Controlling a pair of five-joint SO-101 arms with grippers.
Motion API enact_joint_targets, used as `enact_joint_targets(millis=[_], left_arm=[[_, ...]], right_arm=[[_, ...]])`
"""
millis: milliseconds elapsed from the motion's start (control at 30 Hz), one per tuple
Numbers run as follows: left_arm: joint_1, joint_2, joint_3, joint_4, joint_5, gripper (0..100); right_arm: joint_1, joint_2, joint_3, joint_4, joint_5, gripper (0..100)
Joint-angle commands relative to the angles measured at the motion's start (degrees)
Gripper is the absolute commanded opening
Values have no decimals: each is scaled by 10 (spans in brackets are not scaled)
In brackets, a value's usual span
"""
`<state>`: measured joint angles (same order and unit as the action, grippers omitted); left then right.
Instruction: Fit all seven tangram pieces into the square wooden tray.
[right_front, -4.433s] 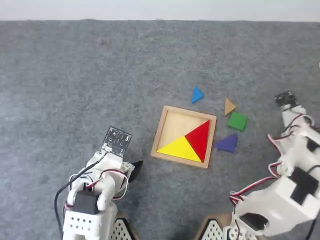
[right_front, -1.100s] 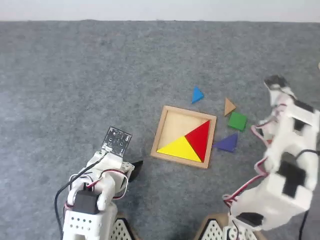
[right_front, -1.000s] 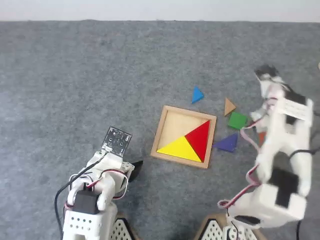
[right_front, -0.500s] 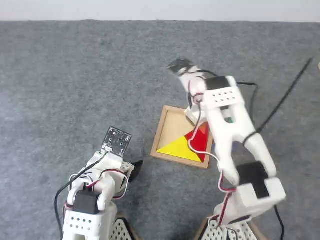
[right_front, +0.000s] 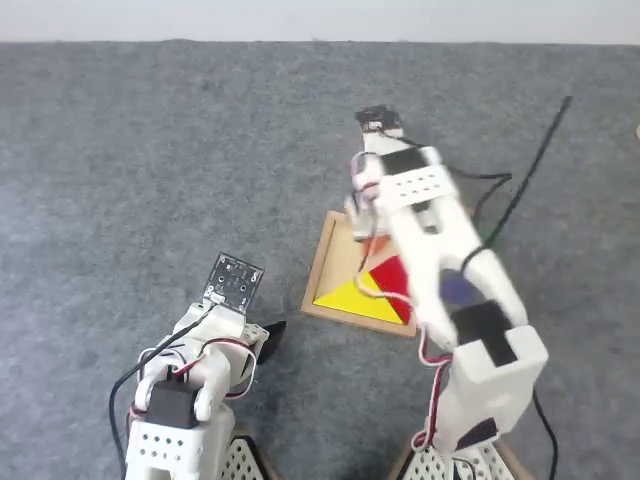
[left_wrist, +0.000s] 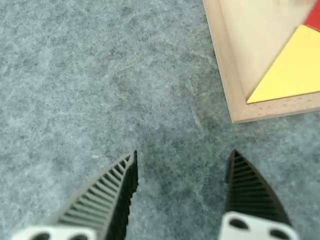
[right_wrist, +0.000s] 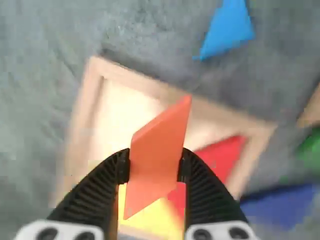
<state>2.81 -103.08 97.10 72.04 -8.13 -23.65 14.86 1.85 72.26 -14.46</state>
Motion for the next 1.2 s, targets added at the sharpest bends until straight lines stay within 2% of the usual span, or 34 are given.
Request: enact_joint_targets(millis=[0, 67, 367, 600, 1100, 1167], left_arm=[[4, -10, -7, 3, 4, 280], [4, -10, -7, 3, 4, 280], [4, -10, -7, 3, 4, 280], [4, -10, -7, 3, 4, 280], [4, -10, -7, 3, 4, 280], [4, -10, -7, 3, 4, 280]], right_arm=[[-47, -3, -32, 3, -366, 23], [-49, -3, -32, 0, -422, 27], [-37, 3, -31, -13, -507, 27], [8, 66, -31, -29, -512, 23], [21, 44, -33, -26, -490, 29], [21, 44, -32, -26, -490, 56]])
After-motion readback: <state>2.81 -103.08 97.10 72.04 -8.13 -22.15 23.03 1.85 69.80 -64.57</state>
